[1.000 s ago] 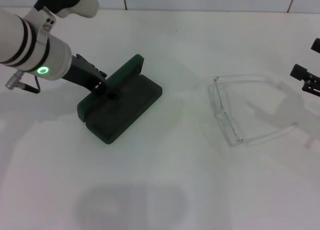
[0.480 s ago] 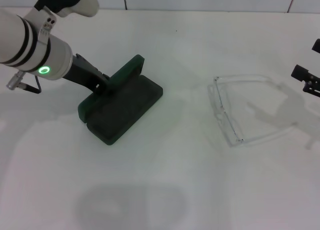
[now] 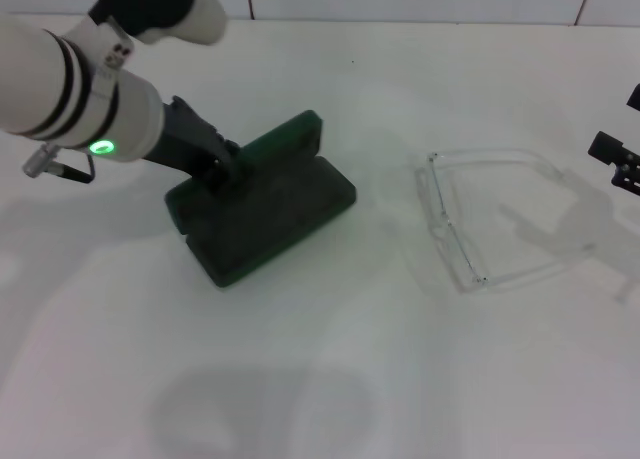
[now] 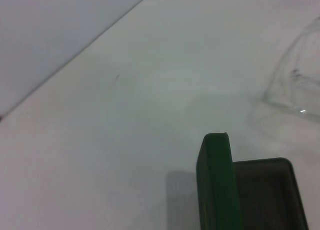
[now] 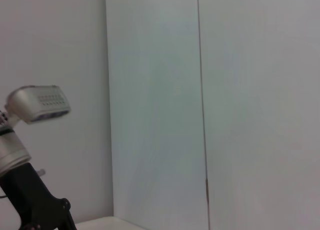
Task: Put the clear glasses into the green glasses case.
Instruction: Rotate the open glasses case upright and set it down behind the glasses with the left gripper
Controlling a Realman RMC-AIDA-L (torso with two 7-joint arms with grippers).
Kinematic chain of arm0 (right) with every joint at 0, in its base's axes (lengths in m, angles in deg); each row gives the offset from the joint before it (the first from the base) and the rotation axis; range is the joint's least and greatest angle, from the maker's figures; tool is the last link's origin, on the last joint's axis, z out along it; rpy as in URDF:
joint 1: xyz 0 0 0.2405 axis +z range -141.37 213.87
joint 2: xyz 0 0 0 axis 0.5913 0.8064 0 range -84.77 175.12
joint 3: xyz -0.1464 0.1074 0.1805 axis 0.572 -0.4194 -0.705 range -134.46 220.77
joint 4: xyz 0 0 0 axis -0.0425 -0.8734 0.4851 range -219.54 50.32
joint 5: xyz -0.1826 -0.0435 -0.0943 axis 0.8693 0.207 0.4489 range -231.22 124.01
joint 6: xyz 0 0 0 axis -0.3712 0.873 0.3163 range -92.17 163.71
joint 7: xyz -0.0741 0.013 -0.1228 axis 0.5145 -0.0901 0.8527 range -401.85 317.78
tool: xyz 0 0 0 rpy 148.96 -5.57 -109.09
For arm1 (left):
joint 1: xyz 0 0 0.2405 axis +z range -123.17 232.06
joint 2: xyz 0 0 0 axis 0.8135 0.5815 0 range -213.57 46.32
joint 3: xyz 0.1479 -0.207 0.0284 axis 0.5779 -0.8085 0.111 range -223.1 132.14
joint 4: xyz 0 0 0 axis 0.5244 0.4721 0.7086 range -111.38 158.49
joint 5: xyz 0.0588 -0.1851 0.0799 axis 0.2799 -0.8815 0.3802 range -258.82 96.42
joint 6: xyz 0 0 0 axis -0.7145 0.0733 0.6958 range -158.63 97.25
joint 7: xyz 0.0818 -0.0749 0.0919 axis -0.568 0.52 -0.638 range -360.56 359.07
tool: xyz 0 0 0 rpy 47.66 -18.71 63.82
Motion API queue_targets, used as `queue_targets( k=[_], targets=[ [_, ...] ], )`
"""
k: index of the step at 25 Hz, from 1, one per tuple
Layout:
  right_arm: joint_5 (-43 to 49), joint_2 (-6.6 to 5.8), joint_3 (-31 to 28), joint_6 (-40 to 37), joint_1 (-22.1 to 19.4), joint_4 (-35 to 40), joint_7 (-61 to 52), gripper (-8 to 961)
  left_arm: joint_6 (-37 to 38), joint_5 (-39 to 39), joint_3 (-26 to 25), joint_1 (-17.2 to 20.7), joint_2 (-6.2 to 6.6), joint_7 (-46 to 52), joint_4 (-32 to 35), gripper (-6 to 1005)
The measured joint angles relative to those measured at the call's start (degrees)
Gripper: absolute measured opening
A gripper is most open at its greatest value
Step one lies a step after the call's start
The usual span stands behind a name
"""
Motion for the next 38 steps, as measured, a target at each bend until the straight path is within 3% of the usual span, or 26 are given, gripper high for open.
queue_targets(
  k=[6, 11, 16, 38],
  targets=[
    [0.0, 0.0, -0.7, -0.9, -0.8, -0.1, 0.5, 801, -3.5, 0.0, 8.4, 4.8, -0.01, -4.9, 6.4, 210],
    [0.2, -0.22, -2.1, -3.0, -2.2, -0.1, 0.6, 776, -7.2, 0.1, 13.5, 7.0, -0.01, -9.3, 7.9, 212],
    [0.1, -0.47, -2.5, -3.8, -3.0, -0.1, 0.6, 776, -7.6, 2.5, 17.0, 6.1, -0.01, -13.3, 7.1, 215],
    [0.2, -0.54, -2.8, -5.4, -3.8, -0.3, 1.2, 775, -12.4, 0.8, 22.0, 1.3, -0.06, -18.2, 3.4, 228]
  ],
)
